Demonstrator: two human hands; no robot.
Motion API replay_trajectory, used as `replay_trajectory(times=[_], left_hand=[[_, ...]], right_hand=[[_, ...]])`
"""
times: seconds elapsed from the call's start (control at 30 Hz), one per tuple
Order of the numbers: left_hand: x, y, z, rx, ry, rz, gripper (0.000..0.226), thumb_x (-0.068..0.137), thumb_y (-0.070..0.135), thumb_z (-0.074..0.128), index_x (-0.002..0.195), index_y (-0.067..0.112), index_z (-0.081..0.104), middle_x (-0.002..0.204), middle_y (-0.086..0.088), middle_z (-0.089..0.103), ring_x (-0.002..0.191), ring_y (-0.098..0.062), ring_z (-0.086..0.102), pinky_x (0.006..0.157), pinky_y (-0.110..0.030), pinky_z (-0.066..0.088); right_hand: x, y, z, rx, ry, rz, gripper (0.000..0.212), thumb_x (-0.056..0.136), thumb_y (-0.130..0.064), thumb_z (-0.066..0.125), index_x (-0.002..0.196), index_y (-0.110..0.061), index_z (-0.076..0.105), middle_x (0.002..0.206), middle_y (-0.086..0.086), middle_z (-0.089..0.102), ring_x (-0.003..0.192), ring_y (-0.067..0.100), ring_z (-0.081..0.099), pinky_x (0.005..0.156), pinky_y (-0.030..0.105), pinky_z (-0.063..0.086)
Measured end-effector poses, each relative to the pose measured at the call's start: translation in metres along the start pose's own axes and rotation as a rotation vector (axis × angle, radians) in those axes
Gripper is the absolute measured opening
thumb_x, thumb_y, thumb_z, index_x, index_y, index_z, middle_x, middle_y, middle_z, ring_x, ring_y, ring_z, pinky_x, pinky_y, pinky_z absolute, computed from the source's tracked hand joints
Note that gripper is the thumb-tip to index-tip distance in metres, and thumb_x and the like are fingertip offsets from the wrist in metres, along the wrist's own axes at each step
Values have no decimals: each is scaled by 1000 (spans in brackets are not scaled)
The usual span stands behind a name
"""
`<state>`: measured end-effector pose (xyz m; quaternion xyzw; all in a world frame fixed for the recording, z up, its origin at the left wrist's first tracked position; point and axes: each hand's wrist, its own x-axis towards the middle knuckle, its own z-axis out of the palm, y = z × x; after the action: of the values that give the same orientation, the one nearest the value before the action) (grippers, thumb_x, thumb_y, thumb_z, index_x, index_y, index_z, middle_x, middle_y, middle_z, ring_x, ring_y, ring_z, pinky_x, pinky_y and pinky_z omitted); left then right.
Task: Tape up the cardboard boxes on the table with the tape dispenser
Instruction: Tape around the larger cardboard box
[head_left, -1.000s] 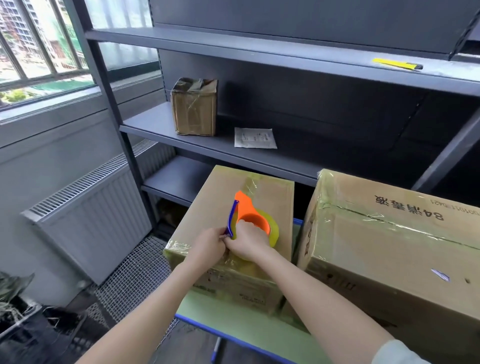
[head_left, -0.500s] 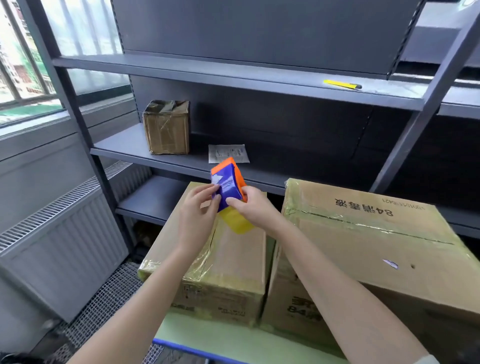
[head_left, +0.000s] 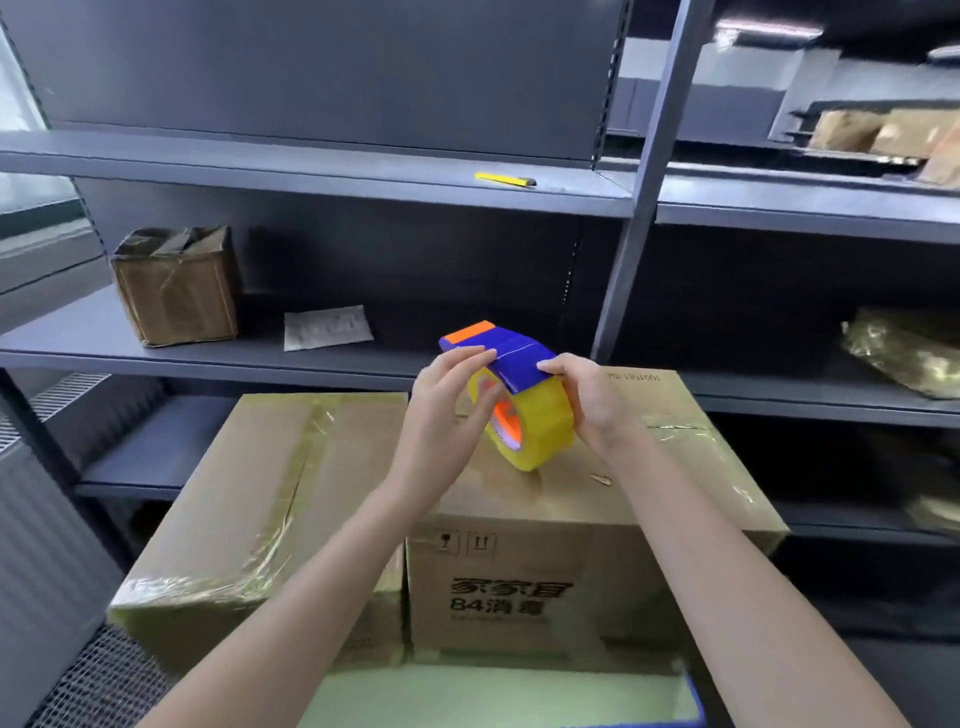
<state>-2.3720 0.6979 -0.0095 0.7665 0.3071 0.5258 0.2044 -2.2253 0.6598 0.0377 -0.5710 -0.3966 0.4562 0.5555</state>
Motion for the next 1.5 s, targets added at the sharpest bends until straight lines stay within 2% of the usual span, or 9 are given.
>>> replay_trajectory(times=[0.23,0.3,0.5,0.63,0.73,0.9,1.07,1.23,1.5], left_hand=[[6,23,41,231,-17,173,33,89,27,48,112,13,67,111,-3,61,103,-18,46,93,-19,30],[12,23,43,286,16,184,29,88,25,49,106,15,69,106,-2,63,102,-19,47,92,-17,28],[5,30,37,197,-32,86,38,81,6,47,111,15,68,110,1,62,105,-11,48,94,-14,31],[1,42,29,74,-76,18,38,80,9,43,109,15,67,109,7,66,104,-2,52,92,-11,38],[4,45,20,-94,-108,-105,36,82,4,41,103,14,69,102,9,68,100,-3,58,87,-17,44],[14,28,9,-102,344,-484,31,91,-2,38,107,10,62,100,2,63,92,-8,58,78,-16,44],[22,5,9,-559,40,-1120,38,99,31,40,108,0,60,98,-11,68,81,-21,66,71,-27,53],[29,9,13,-731,16,-1112,41,93,37,54,108,0,62,90,-11,73,71,-18,70,58,-24,55],[37,16,-1,-578,-101,-1125,34,89,37,62,93,3,63,86,-13,69,60,-15,66,47,-20,52]], right_hand=[[-2,6,-43,178,39,82,42,57,-30,55,93,-11,48,82,15,49,71,24,46,70,35,40],[0,2,-49,66,13,82,18,71,-27,50,74,-9,49,68,7,54,65,19,47,66,32,39],[3,-38,-42,-951,-179,3,27,81,-34,60,93,-13,50,84,2,52,76,16,49,64,26,39],[-4,-44,-22,-1564,-18,-134,35,81,-38,65,89,-14,42,86,1,49,92,25,48,83,37,38],[3,-31,-10,-1551,43,-154,45,84,-29,66,115,-10,39,109,8,53,105,30,54,74,35,38],[10,-25,-20,-1568,-18,-246,51,84,-24,66,124,-12,37,117,10,52,105,27,54,71,33,37],[14,-25,-46,-1471,-153,-321,54,81,-18,67,125,-19,37,109,3,51,90,18,47,67,31,42],[16,-24,-57,-1382,-206,-330,59,80,-14,69,129,-21,37,119,4,51,98,17,49,72,30,48],[8,-17,-48,-1447,-109,-463,59,80,-22,72,131,-18,41,125,6,51,116,22,47,89,36,50]])
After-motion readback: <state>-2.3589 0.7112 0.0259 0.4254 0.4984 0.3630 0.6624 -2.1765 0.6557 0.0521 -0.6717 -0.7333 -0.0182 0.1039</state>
